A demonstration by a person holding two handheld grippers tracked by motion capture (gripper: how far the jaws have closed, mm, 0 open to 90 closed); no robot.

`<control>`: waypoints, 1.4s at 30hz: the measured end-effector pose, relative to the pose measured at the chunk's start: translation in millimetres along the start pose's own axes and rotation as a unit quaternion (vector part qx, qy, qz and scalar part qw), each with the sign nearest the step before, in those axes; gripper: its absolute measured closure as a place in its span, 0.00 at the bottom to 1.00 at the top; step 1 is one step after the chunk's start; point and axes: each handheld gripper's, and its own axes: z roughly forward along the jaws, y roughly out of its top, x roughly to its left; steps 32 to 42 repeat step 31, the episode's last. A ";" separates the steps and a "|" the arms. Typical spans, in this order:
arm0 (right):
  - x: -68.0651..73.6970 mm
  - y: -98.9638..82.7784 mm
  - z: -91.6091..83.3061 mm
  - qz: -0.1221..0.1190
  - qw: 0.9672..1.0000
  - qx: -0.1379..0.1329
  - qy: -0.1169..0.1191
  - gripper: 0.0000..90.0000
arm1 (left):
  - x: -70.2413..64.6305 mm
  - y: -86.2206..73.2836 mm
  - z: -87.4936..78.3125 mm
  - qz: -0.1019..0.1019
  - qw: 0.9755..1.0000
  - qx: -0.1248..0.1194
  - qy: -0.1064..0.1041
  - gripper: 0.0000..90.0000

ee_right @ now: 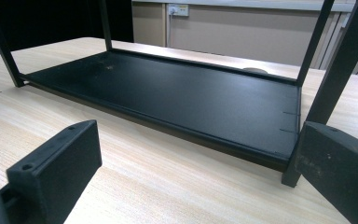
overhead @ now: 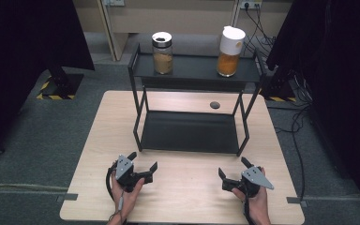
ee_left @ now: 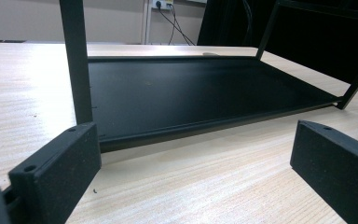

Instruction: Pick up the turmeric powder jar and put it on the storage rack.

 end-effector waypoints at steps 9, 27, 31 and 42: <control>0.0 -0.5 -0.2 -0.001 1.000 -0.001 0.000 0.00 | -0.7 -0.2 -0.1 0.002 1.000 -0.001 0.001 0.01; 0.1 -0.8 -0.4 -0.002 1.000 -0.002 0.001 0.00 | -0.9 -0.1 0.0 0.002 1.000 0.000 0.001 0.01; -0.3 -0.7 -0.3 -0.002 1.000 -0.002 0.002 0.00 | -1.5 0.0 0.0 0.004 1.000 0.000 0.002 0.01; -0.3 -0.7 -0.3 -0.002 1.000 -0.002 0.002 0.00 | -1.5 0.0 0.0 0.004 1.000 0.000 0.002 0.01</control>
